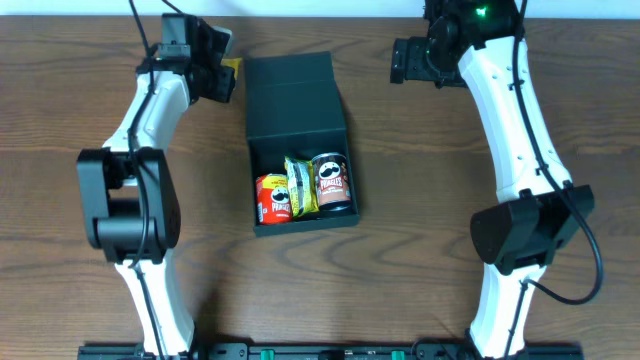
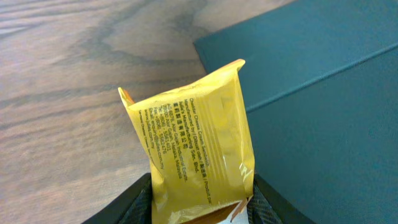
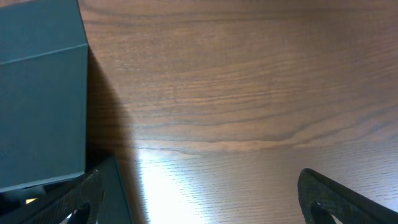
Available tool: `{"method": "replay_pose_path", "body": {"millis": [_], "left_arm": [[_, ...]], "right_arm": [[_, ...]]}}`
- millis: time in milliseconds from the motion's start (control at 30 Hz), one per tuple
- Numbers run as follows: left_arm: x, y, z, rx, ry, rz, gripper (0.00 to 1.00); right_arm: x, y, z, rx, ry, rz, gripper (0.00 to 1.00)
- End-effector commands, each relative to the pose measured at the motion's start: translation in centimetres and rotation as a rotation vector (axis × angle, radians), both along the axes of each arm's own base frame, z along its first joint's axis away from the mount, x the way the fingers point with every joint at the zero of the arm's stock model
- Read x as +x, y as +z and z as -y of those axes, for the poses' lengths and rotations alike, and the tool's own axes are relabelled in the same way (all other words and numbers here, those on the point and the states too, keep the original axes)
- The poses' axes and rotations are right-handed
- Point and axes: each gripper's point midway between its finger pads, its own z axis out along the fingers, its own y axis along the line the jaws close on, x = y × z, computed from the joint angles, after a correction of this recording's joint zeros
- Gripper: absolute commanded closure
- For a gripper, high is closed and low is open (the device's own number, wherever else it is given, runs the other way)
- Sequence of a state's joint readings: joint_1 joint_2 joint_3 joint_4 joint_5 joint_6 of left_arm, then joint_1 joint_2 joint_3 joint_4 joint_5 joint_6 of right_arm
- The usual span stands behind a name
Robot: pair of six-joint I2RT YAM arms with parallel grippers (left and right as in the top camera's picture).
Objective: Pack container
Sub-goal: 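Lift the yellow packet with the left gripper beside the box, then carry the yellow packet into the box with the left gripper and release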
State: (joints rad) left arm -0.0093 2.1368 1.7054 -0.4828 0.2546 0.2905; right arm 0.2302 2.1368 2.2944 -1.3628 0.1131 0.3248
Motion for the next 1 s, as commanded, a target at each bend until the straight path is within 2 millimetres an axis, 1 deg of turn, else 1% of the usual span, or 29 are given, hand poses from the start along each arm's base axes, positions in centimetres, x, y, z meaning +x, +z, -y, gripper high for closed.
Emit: {"method": "replay_pose_path", "body": {"millis": [0, 167, 233, 300, 400, 467, 567, 667, 733, 967], "left_arm": [[-0.5, 3.2, -0.2, -0.034, 0.059, 0.02, 0.55], [-2.5, 5.1, 0.2, -0.095, 0.125, -0.032, 0.56], [-3.7, 5.9, 0.9, -0.126, 0.12, -0.063, 0.56], [-5.2, 6.4, 2.0, -0.181, 0.115, -0.113, 0.56], [-7.9, 6.8, 3.9, -0.256, 0.092, -0.216, 0.57], [-10.5, 6.6, 5.7, -0.321, 0.057, -0.329, 0.57], [-13.5, 6.0, 6.5, -0.328, 0.052, -0.457, 0.58], [-15.0, 5.8, 6.7, -0.328, 0.056, -0.522, 0.59], [-15.9, 6.0, 7.2, -0.358, 0.05, -0.565, 0.6], [-17.8, 6.7, 8.3, -0.437, 0.037, -0.652, 0.62]], "right_arm": [[0.2, 0.3, 0.5, -0.014, -0.005, 0.013, 0.01], [0.3, 0.4, 0.5, -0.013, -0.005, 0.018, 0.01], [0.3, 0.3, 0.5, -0.012, -0.005, 0.017, 0.01], [0.3, 0.3, 0.5, -0.013, -0.005, 0.017, 0.01], [0.3, 0.3, 0.5, -0.012, -0.005, 0.017, 0.01], [0.3, 0.3, 0.5, -0.013, -0.005, 0.016, 0.01], [0.3, 0.3, 0.5, -0.012, -0.005, 0.017, 0.01], [0.3, 0.3, 0.5, -0.012, -0.005, 0.017, 0.01], [0.3, 0.4, 0.5, -0.012, -0.005, 0.017, 0.01], [0.3, 0.3, 0.5, -0.012, -0.006, 0.018, 0.01]]}}
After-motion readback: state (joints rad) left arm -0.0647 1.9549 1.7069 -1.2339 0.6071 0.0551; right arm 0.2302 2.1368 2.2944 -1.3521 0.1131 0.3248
